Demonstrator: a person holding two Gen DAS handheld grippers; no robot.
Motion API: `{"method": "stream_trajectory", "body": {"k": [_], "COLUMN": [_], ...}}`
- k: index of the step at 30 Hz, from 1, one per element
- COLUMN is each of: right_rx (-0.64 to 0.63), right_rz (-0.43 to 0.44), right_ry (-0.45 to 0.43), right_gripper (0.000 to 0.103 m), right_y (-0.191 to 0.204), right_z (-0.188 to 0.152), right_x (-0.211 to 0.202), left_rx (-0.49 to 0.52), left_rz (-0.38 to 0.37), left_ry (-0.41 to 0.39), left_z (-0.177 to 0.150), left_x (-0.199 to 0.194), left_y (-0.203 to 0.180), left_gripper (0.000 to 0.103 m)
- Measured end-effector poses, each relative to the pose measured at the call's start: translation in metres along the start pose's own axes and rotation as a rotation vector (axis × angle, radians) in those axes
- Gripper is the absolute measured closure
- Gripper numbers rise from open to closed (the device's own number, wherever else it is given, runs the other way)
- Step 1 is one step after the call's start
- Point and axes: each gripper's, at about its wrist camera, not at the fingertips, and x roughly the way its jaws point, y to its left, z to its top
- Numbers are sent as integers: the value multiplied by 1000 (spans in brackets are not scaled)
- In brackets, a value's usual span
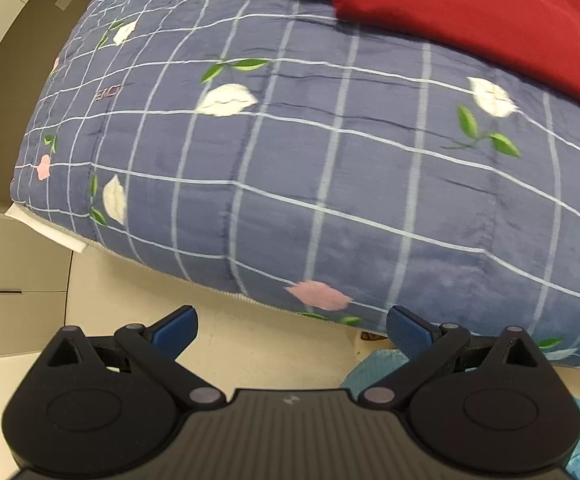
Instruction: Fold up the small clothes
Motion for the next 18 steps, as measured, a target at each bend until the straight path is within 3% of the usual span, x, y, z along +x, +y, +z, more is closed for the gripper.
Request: {"method": "stream_trajectory", "body": {"k": [9, 18], "right_rx": [-9, -87], "right_rz": [10, 88], "right_ry": [-14, 30], "right_gripper": [1, 1], "right_y": [-67, -69], "right_z": [23, 34], "right_x": [12, 40], "left_rx": [-4, -151], "left_rz": [24, 105], "left_ry": [-17, -5], "left_z": [-17, -38], "left_x": [-23, -42], "left_y": [-53, -36], "left_gripper": [1, 1]}}
